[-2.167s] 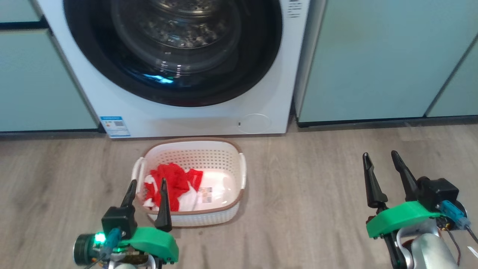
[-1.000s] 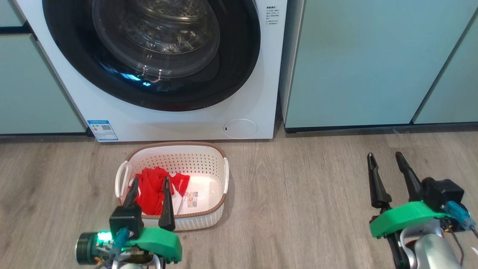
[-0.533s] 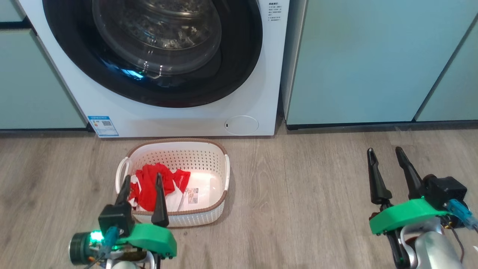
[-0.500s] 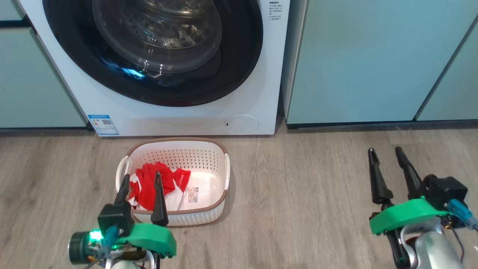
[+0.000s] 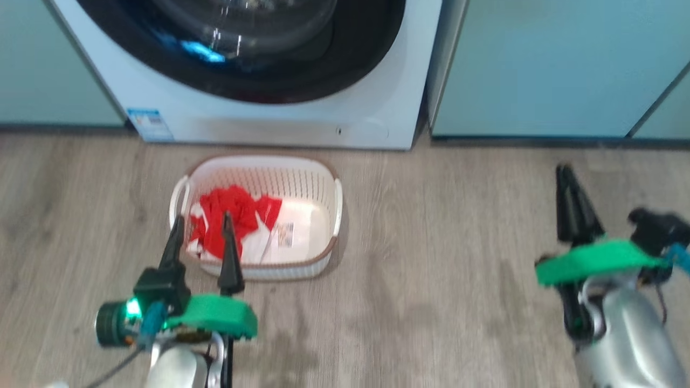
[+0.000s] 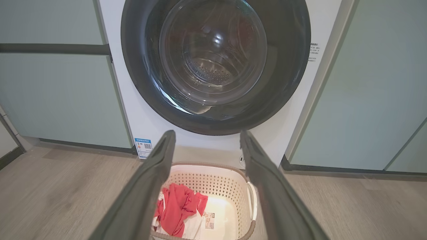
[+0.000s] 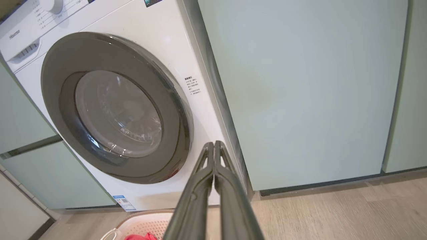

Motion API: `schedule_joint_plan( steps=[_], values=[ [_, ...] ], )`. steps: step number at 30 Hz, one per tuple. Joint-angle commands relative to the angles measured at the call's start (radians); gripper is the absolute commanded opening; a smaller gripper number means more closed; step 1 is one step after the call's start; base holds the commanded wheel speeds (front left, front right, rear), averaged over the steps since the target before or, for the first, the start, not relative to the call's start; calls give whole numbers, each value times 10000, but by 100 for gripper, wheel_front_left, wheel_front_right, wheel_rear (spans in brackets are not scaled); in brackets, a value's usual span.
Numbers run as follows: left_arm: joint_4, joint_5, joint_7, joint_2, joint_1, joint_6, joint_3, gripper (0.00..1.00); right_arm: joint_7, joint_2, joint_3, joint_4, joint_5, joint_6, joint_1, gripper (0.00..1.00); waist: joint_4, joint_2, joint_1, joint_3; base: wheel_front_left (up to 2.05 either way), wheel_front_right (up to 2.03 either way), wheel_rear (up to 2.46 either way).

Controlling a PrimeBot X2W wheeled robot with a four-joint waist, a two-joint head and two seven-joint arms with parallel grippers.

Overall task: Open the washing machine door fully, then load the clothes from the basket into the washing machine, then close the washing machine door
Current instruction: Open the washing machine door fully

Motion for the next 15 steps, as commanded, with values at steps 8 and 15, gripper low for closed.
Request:
schedule_joint_plan(
  steps=[8, 15],
  values=[
    [-541, -56, -126, 49, -1827, 13, -112, 100, 609, -178, 64, 336, 1906, -2, -3581, 0, 857, 0, 0, 2305, 0, 0, 0],
    [-636, -205, -126, 49, -2647, 104, -511, 100, 2354, -643, -389, 962, 3754, -2, -6764, 0, 1270, 0, 0, 3476, 0, 0, 0]
  ],
)
